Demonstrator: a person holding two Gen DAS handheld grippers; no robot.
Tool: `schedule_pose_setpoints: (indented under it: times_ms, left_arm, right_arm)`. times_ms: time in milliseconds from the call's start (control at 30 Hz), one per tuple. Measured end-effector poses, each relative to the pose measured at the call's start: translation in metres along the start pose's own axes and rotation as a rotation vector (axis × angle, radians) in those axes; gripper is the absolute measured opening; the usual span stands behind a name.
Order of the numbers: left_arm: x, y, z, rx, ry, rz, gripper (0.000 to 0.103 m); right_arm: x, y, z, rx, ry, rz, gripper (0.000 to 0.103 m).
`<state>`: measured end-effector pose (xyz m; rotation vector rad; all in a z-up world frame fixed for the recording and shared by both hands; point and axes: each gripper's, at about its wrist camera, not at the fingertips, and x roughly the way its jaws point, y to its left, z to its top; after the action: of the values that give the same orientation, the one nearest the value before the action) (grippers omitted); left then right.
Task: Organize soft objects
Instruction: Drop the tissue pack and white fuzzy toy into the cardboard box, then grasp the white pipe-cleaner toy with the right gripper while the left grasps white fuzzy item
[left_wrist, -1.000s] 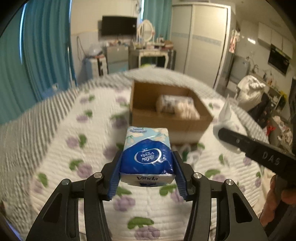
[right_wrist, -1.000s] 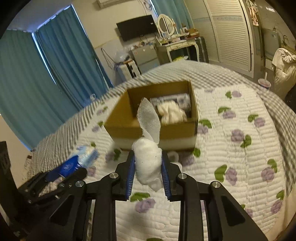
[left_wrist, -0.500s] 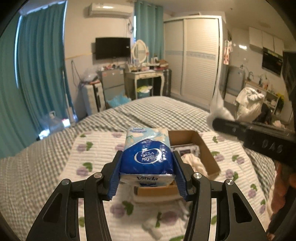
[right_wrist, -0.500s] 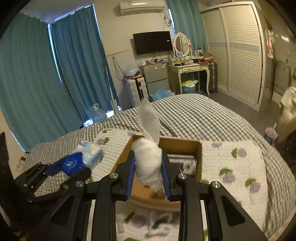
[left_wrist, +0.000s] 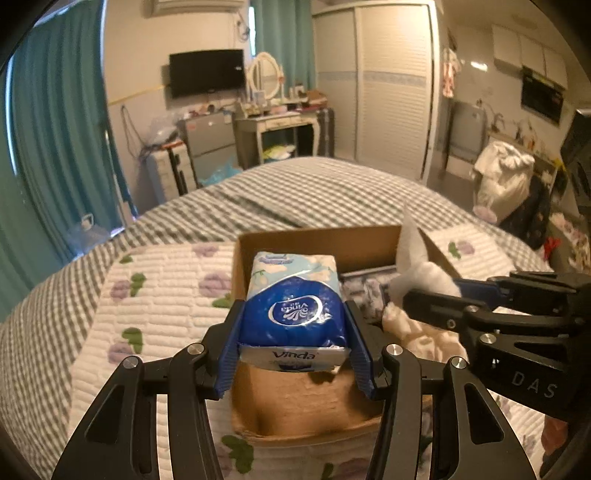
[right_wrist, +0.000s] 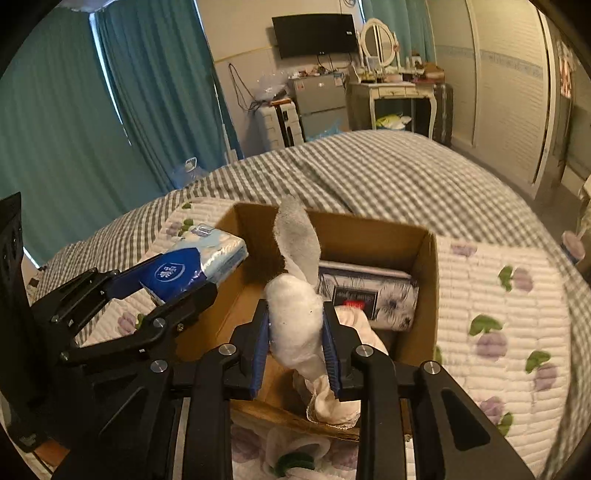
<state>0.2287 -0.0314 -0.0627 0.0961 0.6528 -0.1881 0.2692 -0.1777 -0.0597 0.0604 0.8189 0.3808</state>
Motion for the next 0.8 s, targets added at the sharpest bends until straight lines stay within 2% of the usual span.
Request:
schedule_pose_setpoints:
  times_ms: [67,133,200,233,267,333,600,633,667,700,800]
  left_arm:
    - [0.0,-0.005,-0.003,-0.004,0.0,-0.011,0.051]
    - [-0.002,-0.007,-0.004,-0.007,-0.003,-0.02,0.053]
    - [-0.005,-0.011,-0.002,-0.005,-0.008,-0.011,0.054]
    - [-0.006,-0.011,-0.001,-0.005,-0.008,0.0,0.059]
    - [-0.009,-0.012,0.001,-0.009,-0.008,0.01,0.072]
    - [-0.018,-0.01,0.005,-0.036,-0.024,0.011,0.08]
    - [-0.092,-0.004,0.031,-0.053,-0.097,0.06,0.081]
    - [-0.103,-0.003,0.033,-0.047,-0.106,0.069,0.084]
    - [-0.114,-0.003,0.035,-0.044,-0.117,0.082,0.092]
    - [-0.126,-0.002,0.037,-0.042,-0.129,0.096,0.096]
    - [-0.156,0.005,0.044,-0.052,-0.17,0.117,0.097]
  right_arm:
    - [-0.001,-0.008,-0.001,0.014,-0.01,-0.007,0.029]
    - [-0.005,-0.011,0.001,0.019,-0.018,-0.007,0.034]
    - [-0.016,-0.012,0.005,0.015,-0.041,-0.032,0.049]
    - [-0.021,-0.012,0.006,0.013,-0.049,-0.038,0.052]
    - [-0.029,-0.012,0.008,0.011,-0.064,-0.039,0.054]
    - [-0.044,-0.01,0.012,0.006,-0.085,-0.05,0.056]
    - [-0.127,0.001,0.03,-0.005,-0.173,-0.1,0.072]
    - [-0.138,0.003,0.031,-0.007,-0.182,-0.11,0.074]
    - [-0.15,0.005,0.033,-0.009,-0.193,-0.114,0.076]
    - [-0.16,0.008,0.035,-0.008,-0.201,-0.115,0.08]
    - [-0.185,0.012,0.04,0.005,-0.204,-0.114,0.088]
